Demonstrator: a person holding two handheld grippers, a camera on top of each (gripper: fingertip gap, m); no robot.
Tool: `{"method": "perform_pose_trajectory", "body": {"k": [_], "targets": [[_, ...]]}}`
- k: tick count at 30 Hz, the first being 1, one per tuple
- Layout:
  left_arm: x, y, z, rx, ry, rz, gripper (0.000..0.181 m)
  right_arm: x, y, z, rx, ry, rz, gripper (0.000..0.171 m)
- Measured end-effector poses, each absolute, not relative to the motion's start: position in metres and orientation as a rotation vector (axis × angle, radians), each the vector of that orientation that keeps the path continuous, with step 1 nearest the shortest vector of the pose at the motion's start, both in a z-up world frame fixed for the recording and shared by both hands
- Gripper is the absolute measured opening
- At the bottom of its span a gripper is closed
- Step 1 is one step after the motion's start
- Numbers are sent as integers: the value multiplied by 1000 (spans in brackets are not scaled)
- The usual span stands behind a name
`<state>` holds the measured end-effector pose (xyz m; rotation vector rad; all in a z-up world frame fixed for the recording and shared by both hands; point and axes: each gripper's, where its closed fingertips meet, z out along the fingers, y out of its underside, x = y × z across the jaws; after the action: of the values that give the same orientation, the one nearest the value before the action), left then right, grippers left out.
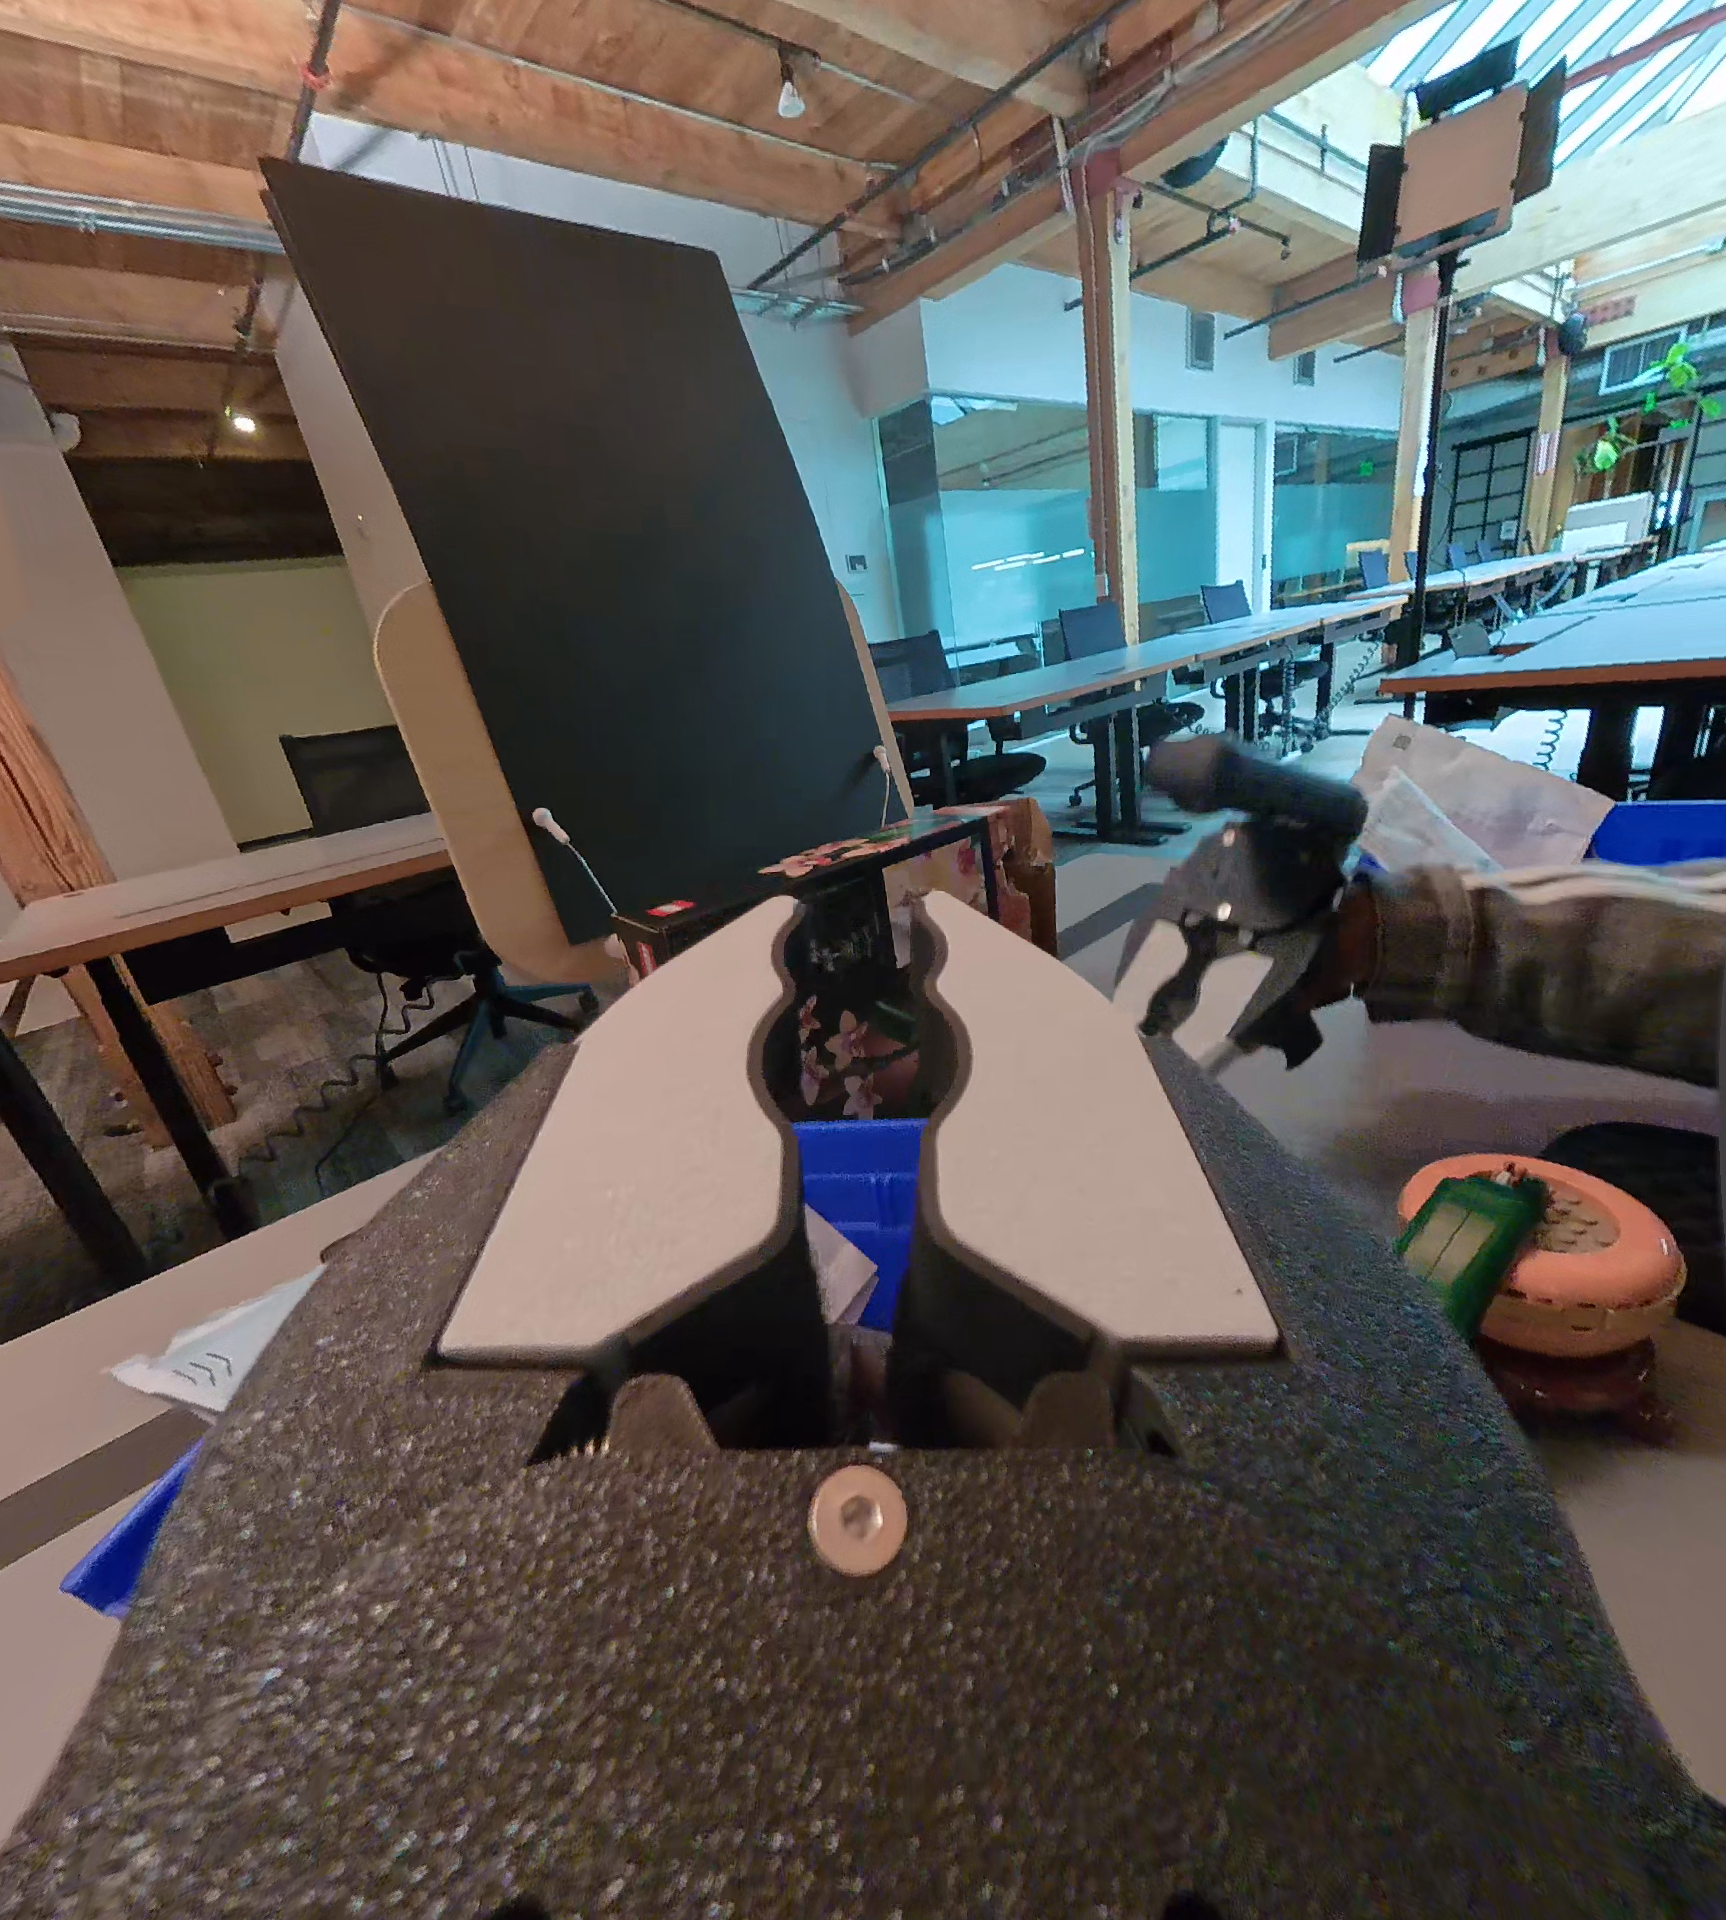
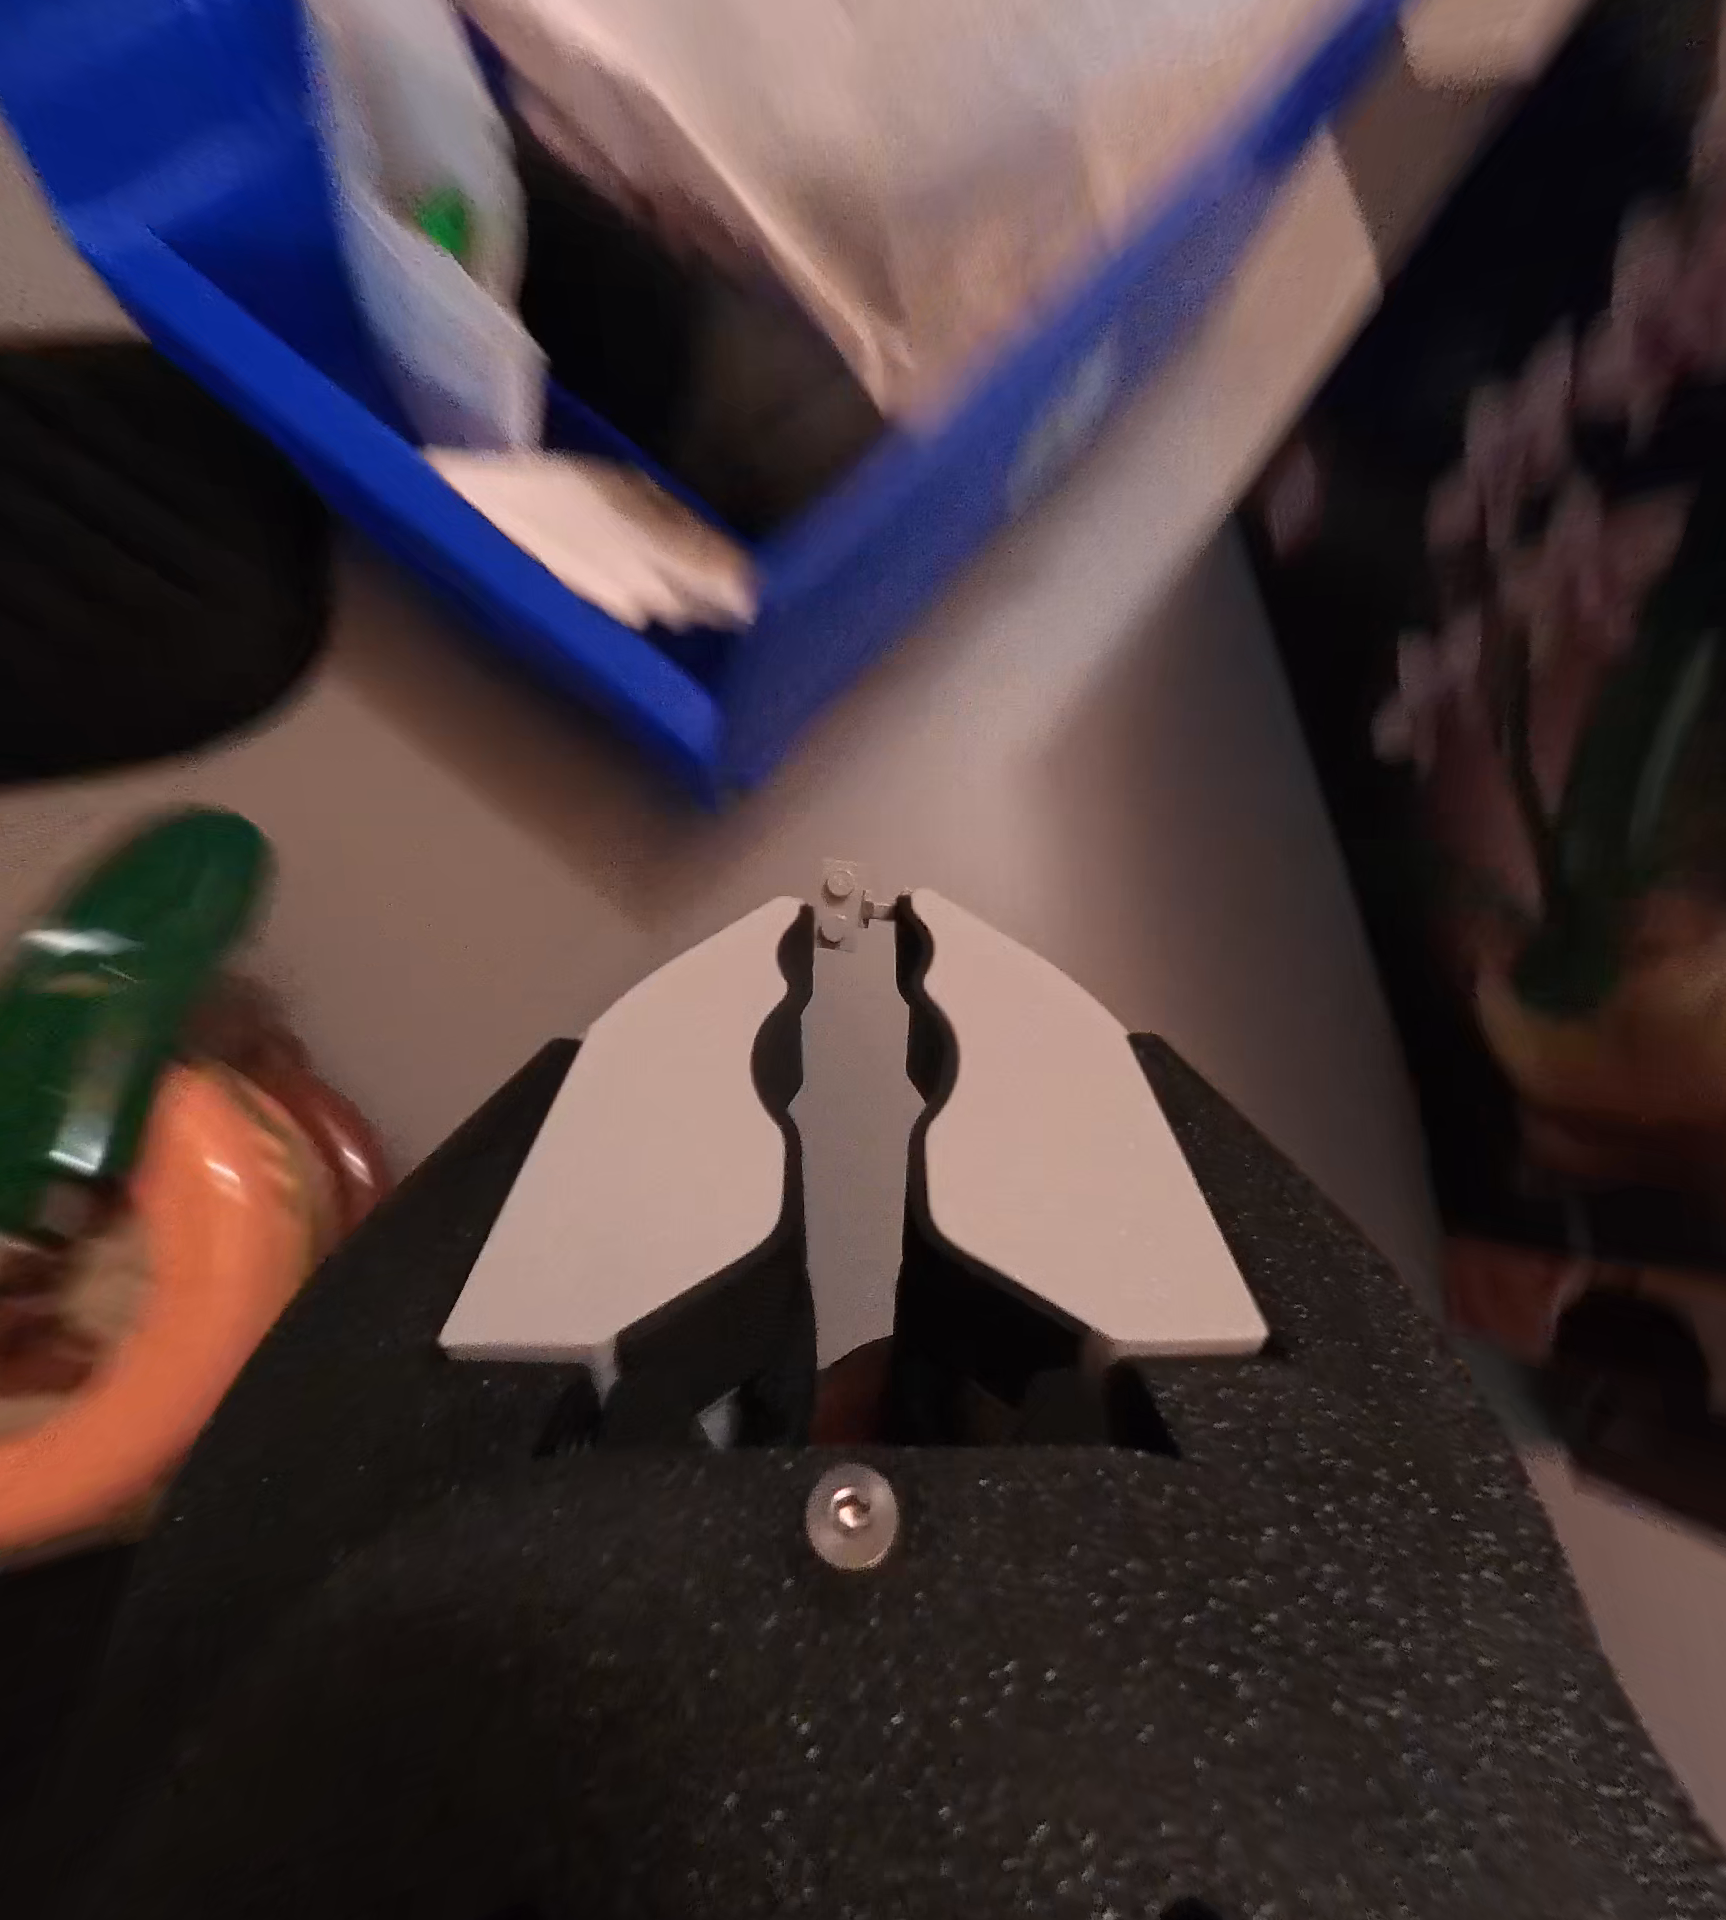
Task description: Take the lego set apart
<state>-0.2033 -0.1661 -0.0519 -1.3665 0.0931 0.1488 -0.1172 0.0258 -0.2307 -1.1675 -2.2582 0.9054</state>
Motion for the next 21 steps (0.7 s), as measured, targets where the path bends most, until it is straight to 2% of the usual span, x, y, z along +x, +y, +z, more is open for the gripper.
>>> {"method": "perform_pose_trajectory", "body": {"k": [4, 8, 14, 16, 21], "targets": [[-202, -166, -53, -1377, 101, 154, 18, -146, -57, -179, -907, -2318, 1049, 14], [-202, -172, -48, -1359, 104, 168, 18, -176, -112, -184, -761, -2460, 1041, 14], [-208, -185, -43, -1319, 78, 175, 18, -204, -137, -217, -652, -2614, 896, 15], [-210, -188, -42, -1311, 73, 172, 18, -205, -140, -219, -623, -2632, 909, 27], [-209, -189, -42, -1313, 77, 172, 18, -204, -138, -222, -619, -2647, 926, 34]]}}
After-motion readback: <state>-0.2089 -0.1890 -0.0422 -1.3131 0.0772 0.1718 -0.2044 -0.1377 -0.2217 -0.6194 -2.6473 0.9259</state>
